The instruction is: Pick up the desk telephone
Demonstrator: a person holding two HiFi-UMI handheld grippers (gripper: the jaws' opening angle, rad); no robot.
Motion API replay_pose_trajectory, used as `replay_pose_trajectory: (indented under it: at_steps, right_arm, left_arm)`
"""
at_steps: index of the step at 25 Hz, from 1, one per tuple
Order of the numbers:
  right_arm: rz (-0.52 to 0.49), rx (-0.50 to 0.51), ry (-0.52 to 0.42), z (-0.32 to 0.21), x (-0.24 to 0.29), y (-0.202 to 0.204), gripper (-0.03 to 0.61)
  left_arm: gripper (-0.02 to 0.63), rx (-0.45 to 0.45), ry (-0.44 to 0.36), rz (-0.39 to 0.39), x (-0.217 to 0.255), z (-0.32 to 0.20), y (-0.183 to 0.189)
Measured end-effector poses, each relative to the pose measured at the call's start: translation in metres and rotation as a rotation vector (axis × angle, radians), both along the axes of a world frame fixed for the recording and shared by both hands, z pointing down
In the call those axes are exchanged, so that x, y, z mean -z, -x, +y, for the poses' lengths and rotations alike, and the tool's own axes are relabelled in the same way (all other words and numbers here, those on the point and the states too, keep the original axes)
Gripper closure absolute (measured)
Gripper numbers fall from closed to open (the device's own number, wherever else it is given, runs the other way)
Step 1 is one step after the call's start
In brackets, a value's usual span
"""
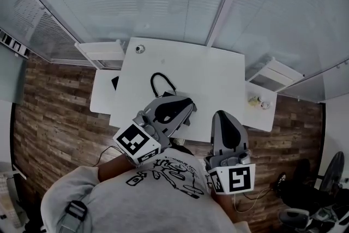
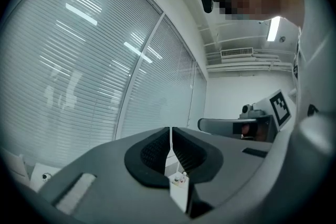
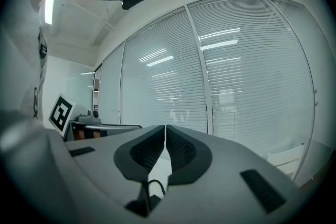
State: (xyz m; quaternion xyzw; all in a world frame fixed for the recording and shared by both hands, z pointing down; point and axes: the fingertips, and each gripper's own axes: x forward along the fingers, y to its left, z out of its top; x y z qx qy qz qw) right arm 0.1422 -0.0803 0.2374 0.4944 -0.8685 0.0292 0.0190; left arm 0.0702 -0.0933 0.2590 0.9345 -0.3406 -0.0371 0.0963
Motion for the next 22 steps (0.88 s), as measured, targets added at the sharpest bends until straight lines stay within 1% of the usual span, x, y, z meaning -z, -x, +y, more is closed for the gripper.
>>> replay_pose_trajectory:
  at_steps: [5, 8, 13, 16, 22]
  right_arm:
    - [-0.004, 0.017, 0.007, -0.015, -0.007, -0.012, 0.569]
    - [-0.008, 0.028, 0.010, -0.021, -0.008, -0.012, 0.569]
    - [-0.012, 0.033, 0.030, -0.034, -0.013, -0.006, 0.569]
    - [-0.016, 0.026, 0.043, -0.041, -0.016, 0.002, 0.569]
    - [-0.018, 0.008, 0.035, -0.052, -0.016, 0.020, 0.569]
  left_arm:
    - [0.598, 0.013, 0.004, -0.003, -0.005, -0.012, -0.016]
    - [0.598, 0.012, 0.004, -0.012, -0.008, -0.017, -0.018]
    - [0.598, 0.013, 0.029, -0.013, -0.012, -0.032, -0.012]
    - [0.598, 0.001, 0.027, -0.018, -0.012, -0.041, -0.005]
    - [0.598, -0.026, 0.036, -0.031, -0.018, -0.056, 0.012]
